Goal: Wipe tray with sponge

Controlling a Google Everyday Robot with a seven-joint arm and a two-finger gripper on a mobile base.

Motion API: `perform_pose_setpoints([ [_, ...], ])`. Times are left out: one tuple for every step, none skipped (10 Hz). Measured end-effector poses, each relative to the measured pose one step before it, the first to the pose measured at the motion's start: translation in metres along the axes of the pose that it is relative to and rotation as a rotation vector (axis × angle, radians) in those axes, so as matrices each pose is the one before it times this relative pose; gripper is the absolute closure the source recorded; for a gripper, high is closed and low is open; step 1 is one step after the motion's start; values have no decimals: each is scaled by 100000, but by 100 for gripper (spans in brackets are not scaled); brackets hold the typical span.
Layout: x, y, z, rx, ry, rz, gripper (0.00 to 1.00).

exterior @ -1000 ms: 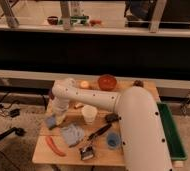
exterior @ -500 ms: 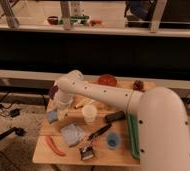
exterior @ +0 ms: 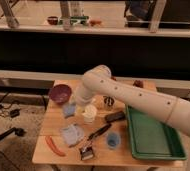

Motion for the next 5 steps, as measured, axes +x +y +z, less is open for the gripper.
perform_pose_setpoints([
  [1644,1075,-1096,1082,1197,3666,100],
  [1117,692,-759,849,777,2549,100],
  [95,79,-43,27,43,247,100],
  [-125,-35,62,-91,-87,-181,100],
  [1,-2,-12,19,8,-4,100],
])
